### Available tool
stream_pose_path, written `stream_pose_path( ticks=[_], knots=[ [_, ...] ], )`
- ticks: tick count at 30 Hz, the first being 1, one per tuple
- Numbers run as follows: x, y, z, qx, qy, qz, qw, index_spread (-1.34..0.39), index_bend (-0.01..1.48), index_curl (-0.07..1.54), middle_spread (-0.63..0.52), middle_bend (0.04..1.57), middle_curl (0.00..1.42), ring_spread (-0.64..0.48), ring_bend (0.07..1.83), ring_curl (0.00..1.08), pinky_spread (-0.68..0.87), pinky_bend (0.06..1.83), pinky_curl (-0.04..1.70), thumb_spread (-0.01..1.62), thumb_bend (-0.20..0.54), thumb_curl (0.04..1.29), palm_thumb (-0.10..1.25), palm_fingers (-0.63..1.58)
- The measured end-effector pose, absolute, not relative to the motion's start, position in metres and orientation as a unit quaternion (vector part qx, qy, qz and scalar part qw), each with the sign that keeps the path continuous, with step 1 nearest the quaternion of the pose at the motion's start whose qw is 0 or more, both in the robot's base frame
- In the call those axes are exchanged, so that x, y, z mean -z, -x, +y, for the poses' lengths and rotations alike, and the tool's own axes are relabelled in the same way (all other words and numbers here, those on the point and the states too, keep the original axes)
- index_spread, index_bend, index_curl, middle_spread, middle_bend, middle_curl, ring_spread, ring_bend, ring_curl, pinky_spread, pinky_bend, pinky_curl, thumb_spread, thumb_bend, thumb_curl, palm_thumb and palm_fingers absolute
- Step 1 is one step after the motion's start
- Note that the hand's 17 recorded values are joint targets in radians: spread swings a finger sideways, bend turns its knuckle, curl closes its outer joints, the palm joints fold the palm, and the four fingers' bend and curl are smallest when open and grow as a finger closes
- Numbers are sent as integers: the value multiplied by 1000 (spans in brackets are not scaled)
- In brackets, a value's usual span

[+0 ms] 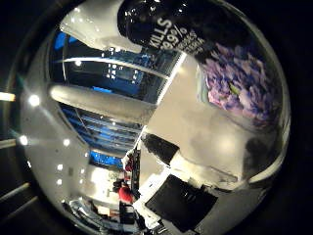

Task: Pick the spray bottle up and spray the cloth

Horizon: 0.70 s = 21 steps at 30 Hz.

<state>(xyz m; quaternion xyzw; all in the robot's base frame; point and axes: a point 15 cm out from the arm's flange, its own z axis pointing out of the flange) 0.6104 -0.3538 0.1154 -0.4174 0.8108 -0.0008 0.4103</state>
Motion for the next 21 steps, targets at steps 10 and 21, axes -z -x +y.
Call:
stream_pose_path(
  ticks=[10,21],
  knots=[
    [-127,-618,-353,6,406,809,424,-236,183,348,-57,437,431,-78,672,296,261,567,218,906,-29,299,402,414],
    [-134,-640,-341,27,398,809,430,-296,201,396,-141,569,492,-143,780,309,190,568,146,927,-21,301,466,584]
  ],
)
